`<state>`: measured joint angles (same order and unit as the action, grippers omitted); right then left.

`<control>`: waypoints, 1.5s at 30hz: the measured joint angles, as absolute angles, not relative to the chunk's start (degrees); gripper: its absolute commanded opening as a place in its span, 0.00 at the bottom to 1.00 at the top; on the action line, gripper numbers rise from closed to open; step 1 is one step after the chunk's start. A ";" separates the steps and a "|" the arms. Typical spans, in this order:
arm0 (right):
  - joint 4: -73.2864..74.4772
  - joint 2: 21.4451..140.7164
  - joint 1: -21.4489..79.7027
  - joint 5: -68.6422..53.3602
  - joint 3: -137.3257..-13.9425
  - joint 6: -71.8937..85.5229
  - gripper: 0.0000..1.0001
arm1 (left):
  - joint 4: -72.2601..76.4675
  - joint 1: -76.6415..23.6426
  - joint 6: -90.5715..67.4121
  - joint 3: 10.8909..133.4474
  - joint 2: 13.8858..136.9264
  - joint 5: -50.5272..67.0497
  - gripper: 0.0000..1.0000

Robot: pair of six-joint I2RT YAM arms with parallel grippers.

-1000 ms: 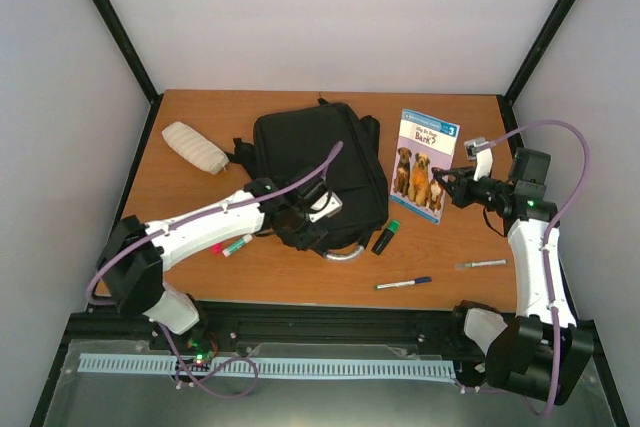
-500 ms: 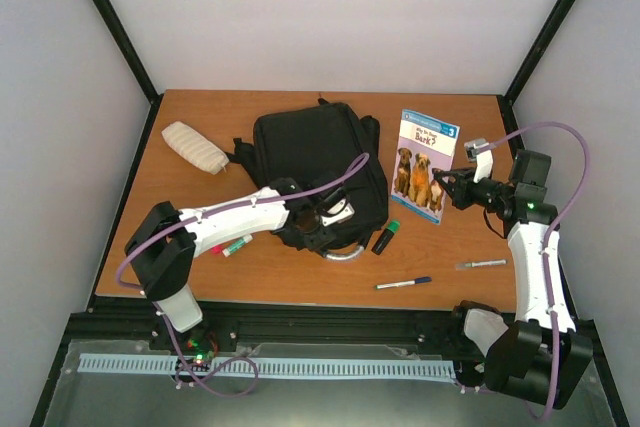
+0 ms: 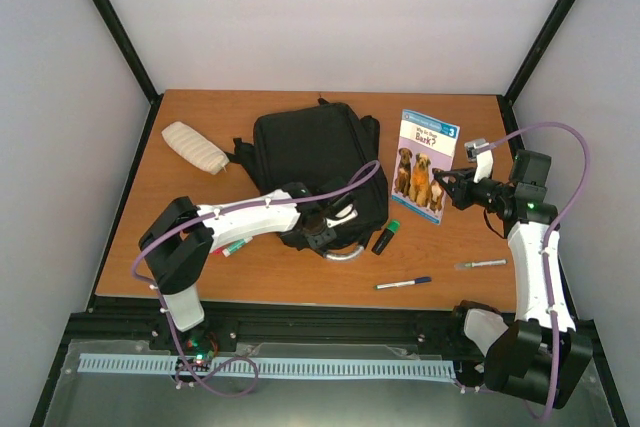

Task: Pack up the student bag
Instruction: Pick up the book from the center of the board, then place the book in the student bag.

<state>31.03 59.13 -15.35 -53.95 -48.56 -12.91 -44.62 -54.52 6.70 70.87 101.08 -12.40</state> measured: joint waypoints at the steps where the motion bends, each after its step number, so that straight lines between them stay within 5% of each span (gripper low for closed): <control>1: 31.03 59.20 -15.35 -53.98 -48.53 -12.91 0.03 | -44.45 -54.52 6.92 70.89 101.08 -12.58 0.20; 7: 31.14 59.27 -15.35 -51.46 -48.77 -11.40 0.03 | -43.70 -54.72 6.50 71.26 101.06 -14.70 0.01; 23: 58.87 70.13 -14.02 -58.78 -74.70 -10.11 0.03 | -42.85 -52.77 5.30 74.15 90.89 -18.61 0.01; 45: 63.02 65.01 0.56 -63.70 -52.51 -0.99 0.03 | -40.51 -45.56 -0.23 76.97 91.31 -7.16 0.01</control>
<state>63.02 65.01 0.56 -63.70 -52.51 -0.99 -40.51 -45.56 -0.23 76.97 91.31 -7.16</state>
